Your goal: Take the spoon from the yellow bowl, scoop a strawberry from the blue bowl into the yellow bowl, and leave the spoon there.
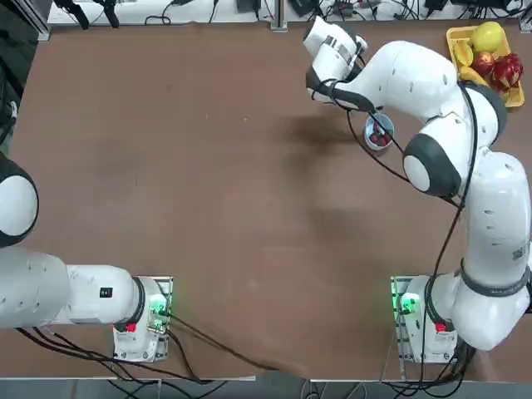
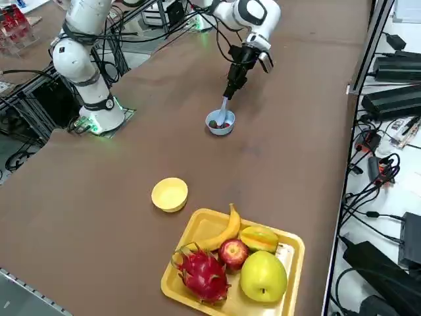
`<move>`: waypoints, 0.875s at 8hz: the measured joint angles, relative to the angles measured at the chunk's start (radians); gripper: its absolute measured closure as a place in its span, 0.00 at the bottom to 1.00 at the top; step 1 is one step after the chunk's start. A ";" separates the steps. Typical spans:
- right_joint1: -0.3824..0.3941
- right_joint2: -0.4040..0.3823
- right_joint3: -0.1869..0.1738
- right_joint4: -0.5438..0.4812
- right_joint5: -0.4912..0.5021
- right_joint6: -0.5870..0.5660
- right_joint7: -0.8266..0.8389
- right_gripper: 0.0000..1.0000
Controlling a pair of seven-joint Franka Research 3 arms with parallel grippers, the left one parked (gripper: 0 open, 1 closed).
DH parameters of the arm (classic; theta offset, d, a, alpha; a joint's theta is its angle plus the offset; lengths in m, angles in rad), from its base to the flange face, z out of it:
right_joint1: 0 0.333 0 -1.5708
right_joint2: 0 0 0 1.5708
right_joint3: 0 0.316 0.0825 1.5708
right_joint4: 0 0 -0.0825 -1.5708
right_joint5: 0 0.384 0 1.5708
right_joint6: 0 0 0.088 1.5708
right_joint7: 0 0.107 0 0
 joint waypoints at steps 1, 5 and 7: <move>0.000 0.000 0.000 0.000 -0.004 0.000 0.000 0.88; 0.001 0.003 0.000 0.000 -0.006 -0.003 0.000 0.88; 0.003 0.018 0.000 0.001 -0.014 -0.005 0.033 0.88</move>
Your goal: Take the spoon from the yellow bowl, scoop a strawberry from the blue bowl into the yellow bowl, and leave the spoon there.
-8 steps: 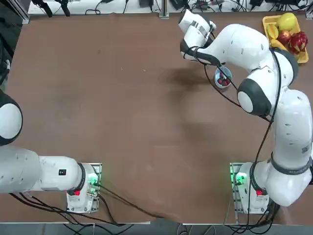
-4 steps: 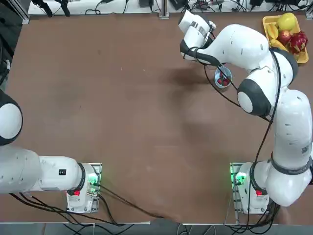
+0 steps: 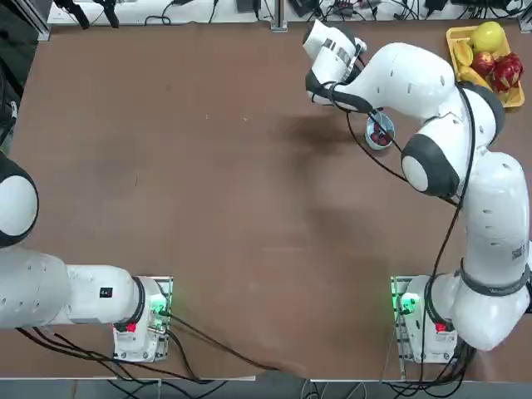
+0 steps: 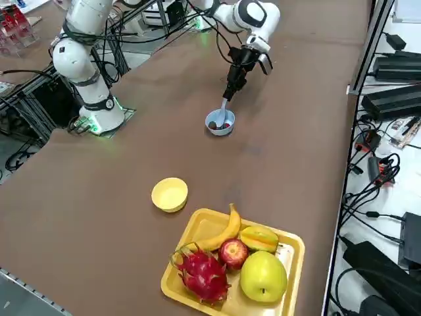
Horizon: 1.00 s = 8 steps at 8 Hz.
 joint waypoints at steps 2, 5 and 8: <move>0.003 0.001 0.000 0.001 -0.001 -0.004 0.023 0.88; 0.000 0.001 -0.002 0.006 0.013 -0.004 0.056 0.88; -0.016 0.000 -0.014 0.033 0.057 -0.004 0.099 0.88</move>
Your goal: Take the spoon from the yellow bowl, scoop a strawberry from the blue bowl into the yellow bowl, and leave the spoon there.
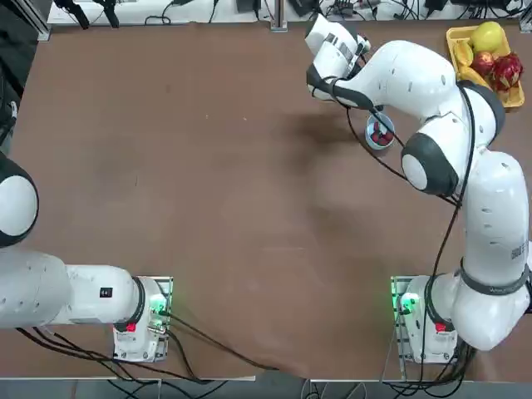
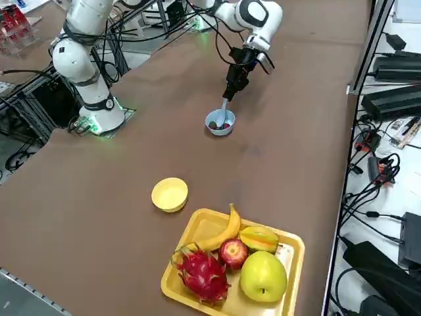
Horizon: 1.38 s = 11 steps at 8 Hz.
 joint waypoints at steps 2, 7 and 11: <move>-0.019 -0.001 -0.001 0.013 0.015 -0.001 0.071 0.88; -0.039 -0.002 -0.002 0.018 0.053 -0.001 0.214 0.88; -0.048 -0.003 -0.006 0.022 0.090 -0.001 0.261 0.88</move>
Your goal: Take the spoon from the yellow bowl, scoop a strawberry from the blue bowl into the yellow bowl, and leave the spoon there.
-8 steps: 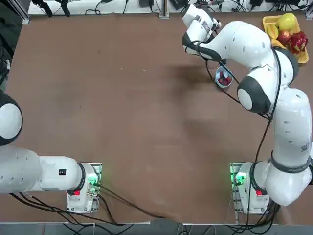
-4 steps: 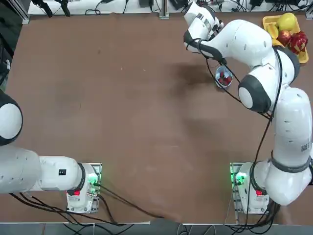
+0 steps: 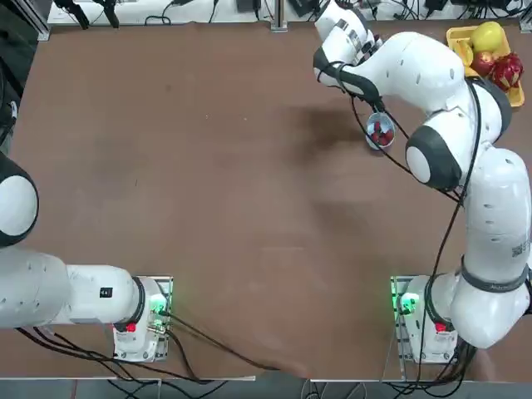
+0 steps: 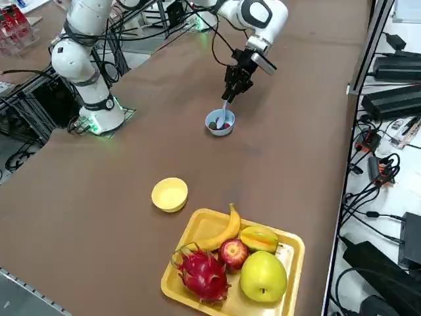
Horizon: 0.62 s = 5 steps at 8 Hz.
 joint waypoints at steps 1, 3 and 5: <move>-0.006 -0.001 -0.001 0.003 0.014 -0.001 0.020 0.88; -0.023 -0.003 -0.003 0.012 0.037 -0.002 0.062 0.88; -0.038 -0.004 -0.003 0.016 0.061 -0.002 0.113 0.88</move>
